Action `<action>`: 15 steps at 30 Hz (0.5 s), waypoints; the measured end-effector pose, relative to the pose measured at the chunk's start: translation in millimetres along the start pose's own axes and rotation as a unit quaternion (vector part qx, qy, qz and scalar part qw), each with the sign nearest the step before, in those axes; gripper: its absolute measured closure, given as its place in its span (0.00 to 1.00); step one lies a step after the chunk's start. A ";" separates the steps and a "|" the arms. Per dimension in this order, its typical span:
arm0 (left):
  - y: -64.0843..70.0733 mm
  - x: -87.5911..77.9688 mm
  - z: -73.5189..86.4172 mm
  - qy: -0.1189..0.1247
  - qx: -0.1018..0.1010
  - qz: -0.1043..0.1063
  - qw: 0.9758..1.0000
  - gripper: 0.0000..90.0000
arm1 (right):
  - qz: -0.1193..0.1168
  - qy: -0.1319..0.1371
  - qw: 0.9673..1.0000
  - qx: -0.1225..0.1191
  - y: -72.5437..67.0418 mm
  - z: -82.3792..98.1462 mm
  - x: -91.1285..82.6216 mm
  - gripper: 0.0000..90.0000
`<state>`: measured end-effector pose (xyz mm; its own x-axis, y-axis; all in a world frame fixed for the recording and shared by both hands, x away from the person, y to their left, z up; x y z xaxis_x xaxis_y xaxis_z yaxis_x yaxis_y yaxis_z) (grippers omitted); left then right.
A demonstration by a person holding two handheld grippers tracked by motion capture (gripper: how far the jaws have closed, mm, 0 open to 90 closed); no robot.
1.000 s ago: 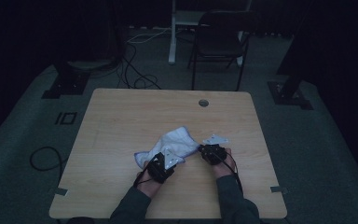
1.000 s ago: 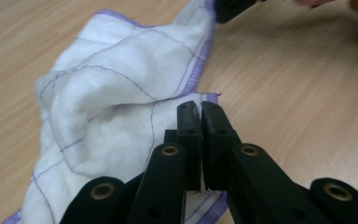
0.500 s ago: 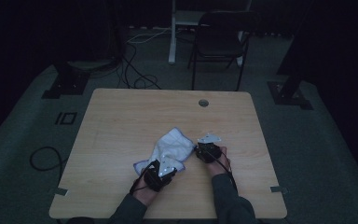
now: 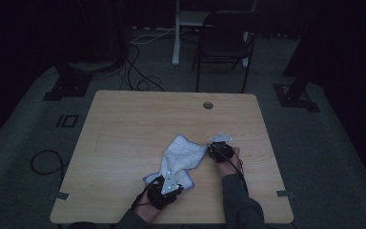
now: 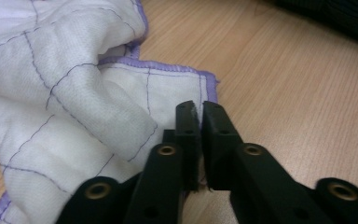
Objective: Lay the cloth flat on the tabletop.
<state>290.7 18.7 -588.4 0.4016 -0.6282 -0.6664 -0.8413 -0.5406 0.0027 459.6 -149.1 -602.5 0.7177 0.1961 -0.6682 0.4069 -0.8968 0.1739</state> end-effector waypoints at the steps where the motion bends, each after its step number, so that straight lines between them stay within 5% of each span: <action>1: -0.8 -2.1 -1.5 0.004 -0.004 0.000 1.000 0.87 | -0.004 -0.001 1.000 0.006 0.3 1.1 -1.6 0.79; 7: -9.7 -24.7 -13.8 0.041 -0.002 -0.021 0.999 0.79 | -0.014 0.012 0.999 0.028 3.5 5.2 -21.6 0.75; 10: -24.7 -36.6 -15.1 0.051 -0.008 -0.046 0.998 0.78 | -0.025 0.024 0.999 0.039 2.6 4.8 -36.0 0.73; 15: -55.0 -44.2 -7.0 0.048 -0.039 -0.087 0.994 0.79 | -0.047 0.038 0.998 0.022 -10.7 4.5 -53.4 0.73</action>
<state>321.7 72.2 -553.8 0.5747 -0.5693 -0.5878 -0.7269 -0.6852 -0.0471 414.3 -151.8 -572.0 0.7190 0.3093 -0.6224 0.4514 -0.8887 0.0798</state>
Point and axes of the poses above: each handheld gripper's, and its own axes: x roughly forward along the jaws, z roughly out of its underside, y roughly to its right, the point moved 9 cm from there along x, roughly forward along the jaws, and after that the axes turned 3 degrees about z, right-handed, at the moved point
